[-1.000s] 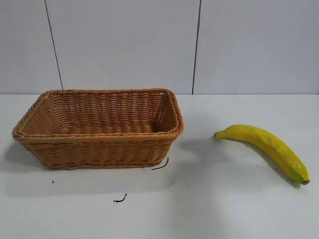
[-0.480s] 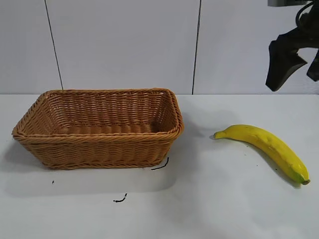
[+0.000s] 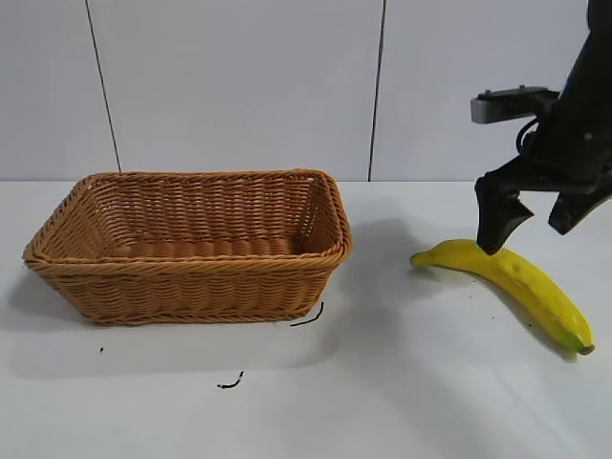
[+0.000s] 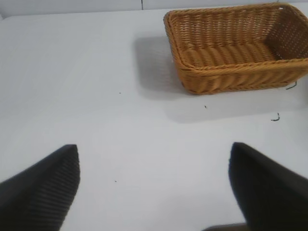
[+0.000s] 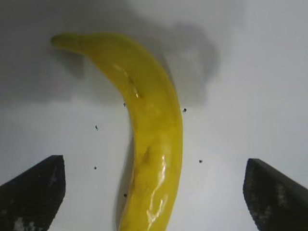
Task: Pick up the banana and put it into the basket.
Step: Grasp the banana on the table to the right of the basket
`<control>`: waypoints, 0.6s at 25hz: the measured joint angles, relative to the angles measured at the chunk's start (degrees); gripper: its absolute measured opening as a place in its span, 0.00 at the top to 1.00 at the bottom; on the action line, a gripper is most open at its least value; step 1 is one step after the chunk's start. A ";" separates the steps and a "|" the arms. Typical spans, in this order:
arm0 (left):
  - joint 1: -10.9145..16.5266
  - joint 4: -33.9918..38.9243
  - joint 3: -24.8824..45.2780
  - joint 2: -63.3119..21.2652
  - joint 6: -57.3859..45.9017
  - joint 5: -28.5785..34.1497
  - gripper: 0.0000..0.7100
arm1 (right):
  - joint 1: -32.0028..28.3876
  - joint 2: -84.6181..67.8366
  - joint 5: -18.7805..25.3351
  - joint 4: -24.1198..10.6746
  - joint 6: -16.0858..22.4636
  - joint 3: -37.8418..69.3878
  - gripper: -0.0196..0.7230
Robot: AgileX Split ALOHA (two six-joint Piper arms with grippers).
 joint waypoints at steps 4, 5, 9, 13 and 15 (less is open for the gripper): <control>0.00 0.00 0.00 0.00 0.00 0.00 0.11 | 0.00 0.37 -0.58 0.01 1.00 0.00 0.06; 0.00 0.00 0.00 0.00 0.00 0.00 0.11 | 0.00 0.37 -0.63 0.01 1.18 0.00 0.11; 0.00 0.00 0.00 0.00 0.00 0.00 0.11 | 0.00 0.37 -0.40 -0.06 2.30 0.00 0.50; 0.00 0.00 0.00 0.00 0.00 0.00 0.11 | 0.00 0.09 1.06 -1.17 2.60 0.00 0.58; 0.00 0.00 0.00 0.00 0.00 0.00 0.11 | 0.00 -0.68 1.87 -2.27 2.60 0.00 0.58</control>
